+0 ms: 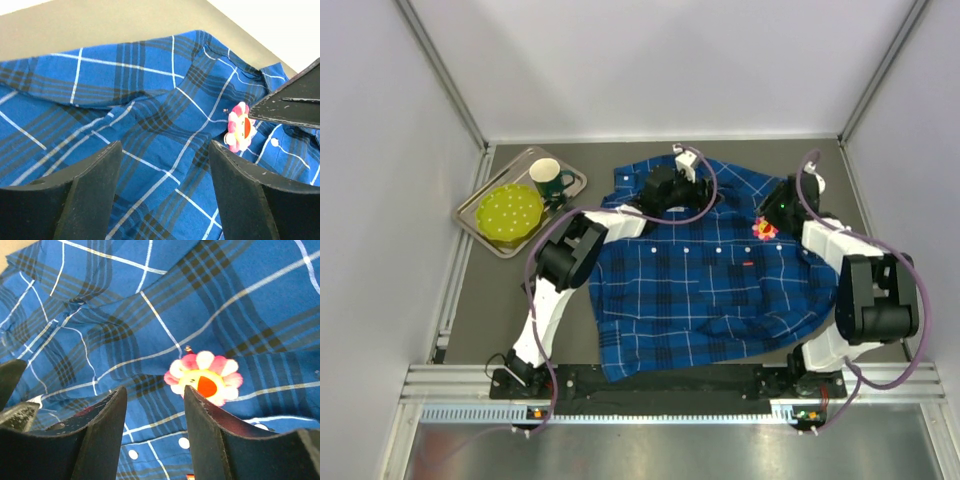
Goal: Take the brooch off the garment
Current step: Pick up the brooch from the flattened clothing.
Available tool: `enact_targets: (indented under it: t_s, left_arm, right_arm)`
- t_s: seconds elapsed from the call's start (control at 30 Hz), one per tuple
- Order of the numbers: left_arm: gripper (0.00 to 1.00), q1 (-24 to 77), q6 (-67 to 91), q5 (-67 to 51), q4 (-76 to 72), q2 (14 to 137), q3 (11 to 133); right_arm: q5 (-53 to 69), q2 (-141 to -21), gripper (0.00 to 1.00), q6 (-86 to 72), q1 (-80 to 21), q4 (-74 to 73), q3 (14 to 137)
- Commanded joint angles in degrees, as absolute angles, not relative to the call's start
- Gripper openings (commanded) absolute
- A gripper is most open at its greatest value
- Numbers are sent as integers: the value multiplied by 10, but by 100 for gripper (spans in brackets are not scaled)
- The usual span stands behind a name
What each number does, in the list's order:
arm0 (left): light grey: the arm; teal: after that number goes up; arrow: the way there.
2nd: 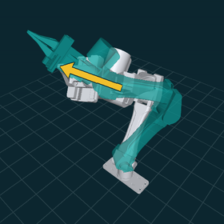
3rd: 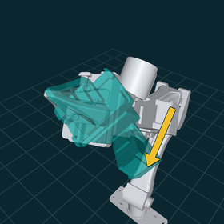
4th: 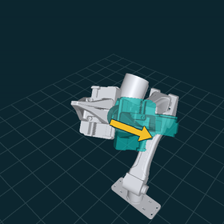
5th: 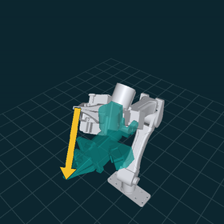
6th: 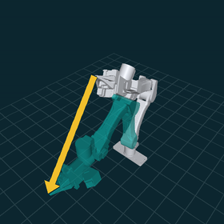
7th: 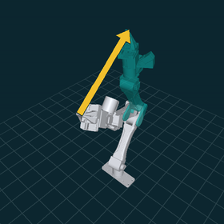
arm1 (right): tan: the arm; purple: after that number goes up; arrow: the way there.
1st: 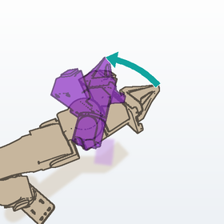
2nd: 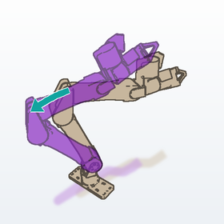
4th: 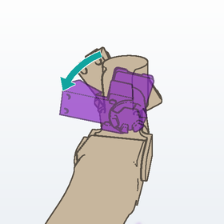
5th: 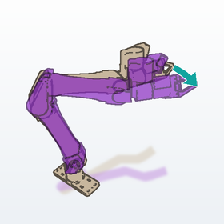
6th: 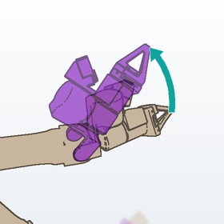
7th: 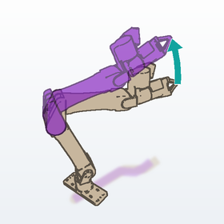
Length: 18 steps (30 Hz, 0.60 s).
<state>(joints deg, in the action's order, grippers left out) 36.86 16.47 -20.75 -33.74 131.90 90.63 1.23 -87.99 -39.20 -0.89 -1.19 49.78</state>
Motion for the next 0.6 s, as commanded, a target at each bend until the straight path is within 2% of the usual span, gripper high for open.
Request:
enact_targets:
  t_s: [0.0,0.07,0.17,0.4,0.57]
  left_arm:
    - [74,365,202,-192,-335,1280,888]
    - [74,359,218,-196,-361,1271,866]
    - [74,357,240,-220,-383,1274,862]
    - [70,359,295,-259,-409,1307,882]
    - [70,360,292,-257,-404,1304,882]
  right_arm:
    - [-121,-915,51,-333,-56,-142,589]
    - [-159,-944,58,-314,-75,-178,629]
    - [-183,-982,62,-294,-92,-227,667]
    - [-215,-1034,63,-291,-104,-279,717]
    - [-225,-1059,58,-305,-105,-294,742]
